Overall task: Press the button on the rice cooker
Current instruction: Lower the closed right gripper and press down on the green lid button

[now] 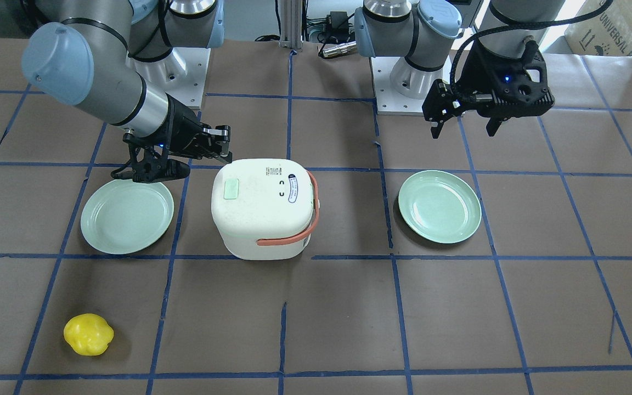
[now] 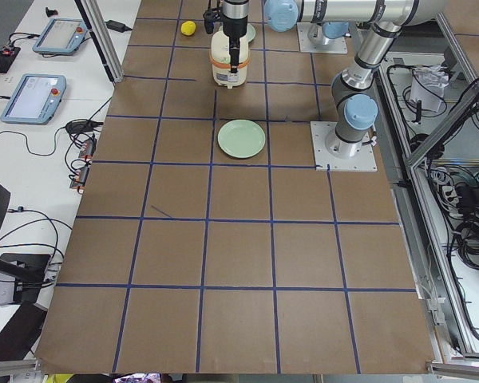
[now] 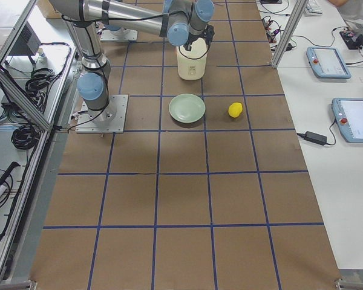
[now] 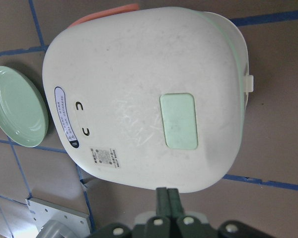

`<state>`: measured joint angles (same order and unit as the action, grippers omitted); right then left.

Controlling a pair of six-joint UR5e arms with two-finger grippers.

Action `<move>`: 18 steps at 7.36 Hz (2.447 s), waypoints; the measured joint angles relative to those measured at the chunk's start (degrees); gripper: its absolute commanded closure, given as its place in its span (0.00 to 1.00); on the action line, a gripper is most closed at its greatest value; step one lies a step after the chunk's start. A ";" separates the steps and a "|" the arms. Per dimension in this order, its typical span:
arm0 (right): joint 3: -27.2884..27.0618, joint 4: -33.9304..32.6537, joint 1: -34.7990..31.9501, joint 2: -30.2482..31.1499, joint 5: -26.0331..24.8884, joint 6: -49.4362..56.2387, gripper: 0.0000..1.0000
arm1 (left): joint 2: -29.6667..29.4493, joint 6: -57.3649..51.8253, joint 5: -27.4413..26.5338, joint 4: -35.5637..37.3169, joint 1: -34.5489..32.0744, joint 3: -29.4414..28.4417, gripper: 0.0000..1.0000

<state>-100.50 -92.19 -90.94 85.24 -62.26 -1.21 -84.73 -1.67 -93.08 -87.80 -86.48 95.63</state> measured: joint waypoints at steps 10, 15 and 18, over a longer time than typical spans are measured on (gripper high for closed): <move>-1.22 -6.35 -0.02 -2.01 0.98 -0.15 0.97 | 0.00 0.00 0.00 0.00 0.00 0.00 0.00; -3.37 -9.29 -0.02 -2.29 1.08 -0.17 0.97 | 0.00 0.00 0.00 0.00 0.00 0.00 0.00; -3.67 -10.53 -0.02 -2.90 1.09 -0.12 0.97 | 0.00 0.00 0.00 0.00 0.00 0.00 0.00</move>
<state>-104.16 -102.72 -90.97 82.34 -61.16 -1.33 -84.73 -1.67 -93.08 -87.80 -86.49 95.63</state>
